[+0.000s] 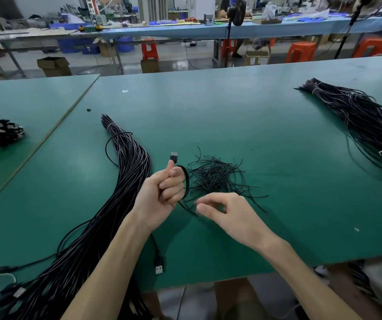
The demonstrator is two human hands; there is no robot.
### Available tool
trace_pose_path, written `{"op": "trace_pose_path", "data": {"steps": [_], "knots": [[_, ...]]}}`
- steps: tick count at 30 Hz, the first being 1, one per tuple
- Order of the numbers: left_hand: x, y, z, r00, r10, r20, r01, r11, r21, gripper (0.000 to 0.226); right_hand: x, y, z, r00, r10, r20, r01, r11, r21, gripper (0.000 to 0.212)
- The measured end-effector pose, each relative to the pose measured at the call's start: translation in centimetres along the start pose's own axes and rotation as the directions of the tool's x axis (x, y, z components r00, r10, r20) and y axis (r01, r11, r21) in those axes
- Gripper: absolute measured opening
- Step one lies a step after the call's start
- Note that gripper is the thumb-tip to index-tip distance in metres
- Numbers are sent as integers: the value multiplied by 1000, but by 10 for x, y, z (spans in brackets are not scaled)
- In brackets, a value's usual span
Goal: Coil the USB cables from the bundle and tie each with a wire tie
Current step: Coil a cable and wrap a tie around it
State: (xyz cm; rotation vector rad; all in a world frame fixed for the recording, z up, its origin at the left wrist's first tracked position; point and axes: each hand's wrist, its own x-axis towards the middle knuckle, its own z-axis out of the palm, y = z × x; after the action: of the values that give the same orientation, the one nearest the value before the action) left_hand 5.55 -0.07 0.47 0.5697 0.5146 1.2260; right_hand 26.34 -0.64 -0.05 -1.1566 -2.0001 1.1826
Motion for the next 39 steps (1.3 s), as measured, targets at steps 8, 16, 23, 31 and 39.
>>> {"op": "trace_pose_path", "data": {"steps": [8, 16, 23, 31, 39], "knots": [[1, -6, 4, 998, -38, 46, 29, 984, 178, 34, 21, -26, 9, 993, -62, -98, 78, 982, 170, 17], [5, -17, 3, 994, 105, 32, -109, 912, 394, 39, 28, -13, 12, 959, 49, -279, 53, 936, 347, 4], [8, -21, 5, 956, 289, -45, -190, 733, 654, 49, 30, -12, 9, 938, 5, -347, 119, 935, 335, 12], [7, -21, 2, 974, 223, -38, -142, 735, 663, 50, 28, -7, 6, 962, 42, -268, 58, 933, 354, 12], [5, -24, 6, 980, 194, -46, -85, 615, 784, 57, 28, -11, 9, 986, 74, -146, 4, 880, 476, 28]]}}
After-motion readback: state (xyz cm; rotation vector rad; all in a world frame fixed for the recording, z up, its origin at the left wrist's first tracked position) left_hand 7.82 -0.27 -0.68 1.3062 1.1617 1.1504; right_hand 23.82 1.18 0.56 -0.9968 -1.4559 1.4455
